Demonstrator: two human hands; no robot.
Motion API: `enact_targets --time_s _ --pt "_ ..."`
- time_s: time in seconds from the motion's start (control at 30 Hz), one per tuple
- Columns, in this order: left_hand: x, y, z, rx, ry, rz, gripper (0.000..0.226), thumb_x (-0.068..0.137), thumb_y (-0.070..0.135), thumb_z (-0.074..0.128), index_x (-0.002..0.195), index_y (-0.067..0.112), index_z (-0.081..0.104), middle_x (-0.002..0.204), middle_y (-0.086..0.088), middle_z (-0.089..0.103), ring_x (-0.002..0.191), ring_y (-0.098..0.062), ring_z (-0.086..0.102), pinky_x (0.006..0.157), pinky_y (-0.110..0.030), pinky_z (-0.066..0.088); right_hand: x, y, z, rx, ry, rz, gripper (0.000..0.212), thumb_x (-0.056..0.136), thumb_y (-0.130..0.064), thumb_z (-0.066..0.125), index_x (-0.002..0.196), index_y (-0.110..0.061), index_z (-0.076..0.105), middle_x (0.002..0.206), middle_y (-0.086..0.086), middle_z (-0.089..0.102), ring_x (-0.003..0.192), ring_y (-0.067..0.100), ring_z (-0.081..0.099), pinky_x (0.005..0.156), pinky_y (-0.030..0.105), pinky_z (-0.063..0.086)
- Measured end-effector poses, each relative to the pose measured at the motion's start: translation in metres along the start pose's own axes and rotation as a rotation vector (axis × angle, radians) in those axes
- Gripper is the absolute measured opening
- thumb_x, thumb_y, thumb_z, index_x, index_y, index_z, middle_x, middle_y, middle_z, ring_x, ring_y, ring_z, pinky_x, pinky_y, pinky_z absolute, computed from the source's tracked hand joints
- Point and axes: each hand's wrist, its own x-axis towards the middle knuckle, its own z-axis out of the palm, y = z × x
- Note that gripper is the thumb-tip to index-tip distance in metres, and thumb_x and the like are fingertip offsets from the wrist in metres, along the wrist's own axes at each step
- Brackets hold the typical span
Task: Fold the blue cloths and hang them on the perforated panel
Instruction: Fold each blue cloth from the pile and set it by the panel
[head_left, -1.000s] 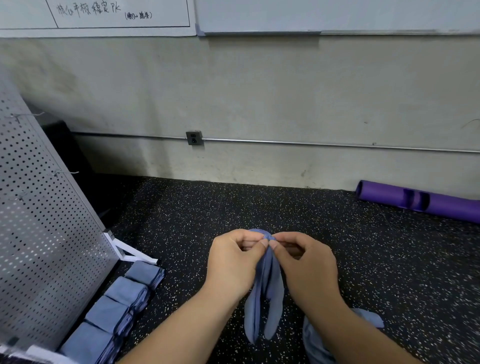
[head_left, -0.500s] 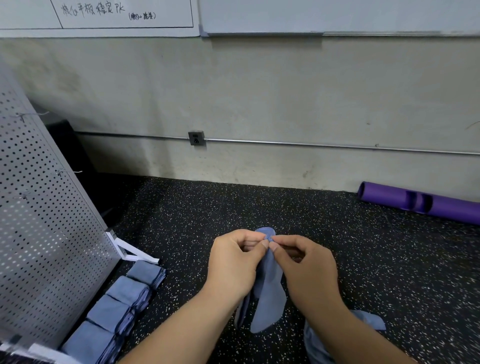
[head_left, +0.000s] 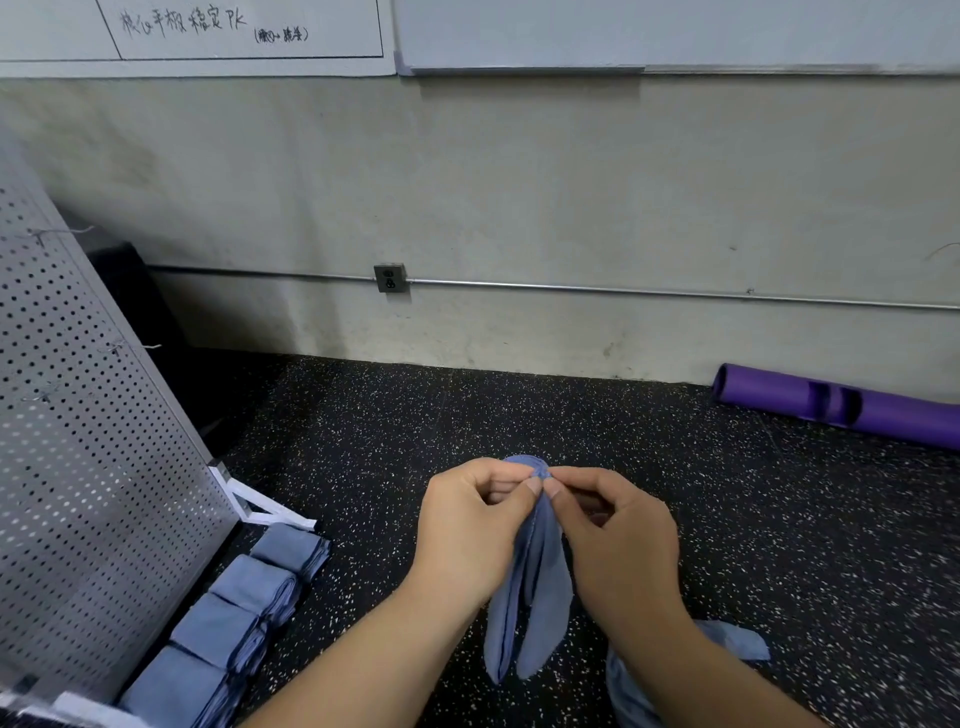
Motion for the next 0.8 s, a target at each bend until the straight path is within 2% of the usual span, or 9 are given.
enact_targets --time_s 0.17,0.3,0.4,0.6,0.67,0.8 --pt "-0.006 0.006 0.000 -0.075 -0.004 -0.037 0.013 0.095 0.007 0.079 0.094 0.019 0.084 0.087 0.004 0.082 0.080 -0.002 0.073 0.075 -0.016 0.056 -0.003 -0.004 0.000 -0.013 0.004 -0.032 0.017 0.094 -0.023 0.081 0.097 -0.039 0.079 0.090 -0.022 0.076 0.088 0.000 0.071 0.074 0.013 0.054" --pt "-0.011 0.012 0.002 -0.187 -0.037 -0.130 0.020 0.100 0.003 0.071 0.102 0.017 0.085 0.096 0.004 0.083 0.088 0.000 0.075 0.077 -0.011 0.054 -0.005 -0.006 0.001 -0.047 0.012 -0.092 0.025 0.089 -0.020 0.086 0.100 -0.040 0.078 0.096 -0.021 0.073 0.092 0.003 0.069 0.077 0.017 0.055" --pt "-0.012 0.016 0.001 -0.211 -0.070 -0.156 0.026 0.101 -0.001 0.066 0.107 0.017 0.084 0.100 0.007 0.083 0.092 0.002 0.075 0.077 -0.009 0.053 -0.005 -0.010 -0.001 -0.035 0.009 -0.099 0.031 0.084 -0.020 0.090 0.099 -0.043 0.077 0.099 -0.023 0.072 0.093 0.002 0.069 0.079 0.013 0.053" --pt "-0.007 0.019 -0.006 -0.103 -0.142 -0.036 0.033 0.101 -0.008 0.060 0.108 0.014 0.083 0.101 0.006 0.083 0.103 -0.006 0.076 0.090 -0.015 0.056 0.002 -0.008 -0.004 0.004 0.002 -0.091 0.029 0.088 -0.014 0.086 0.102 -0.039 0.080 0.095 -0.020 0.077 0.091 0.004 0.074 0.082 0.023 0.060" --pt "-0.002 0.017 -0.009 -0.004 -0.136 0.037 0.032 0.099 -0.007 0.064 0.105 0.018 0.083 0.100 0.008 0.083 0.101 -0.008 0.077 0.092 -0.018 0.056 0.004 -0.008 -0.005 0.024 -0.015 -0.086 0.026 0.090 -0.012 0.084 0.102 -0.036 0.082 0.094 -0.020 0.078 0.090 0.002 0.075 0.083 0.023 0.061" --pt "0.005 0.010 -0.017 0.166 -0.114 0.148 0.024 0.093 0.006 0.079 0.097 0.029 0.082 0.093 0.015 0.080 0.093 -0.013 0.073 0.087 -0.026 0.059 0.005 -0.007 -0.006 0.039 -0.048 -0.066 0.025 0.091 -0.014 0.083 0.100 -0.038 0.082 0.094 -0.019 0.079 0.090 0.003 0.076 0.083 0.025 0.062"
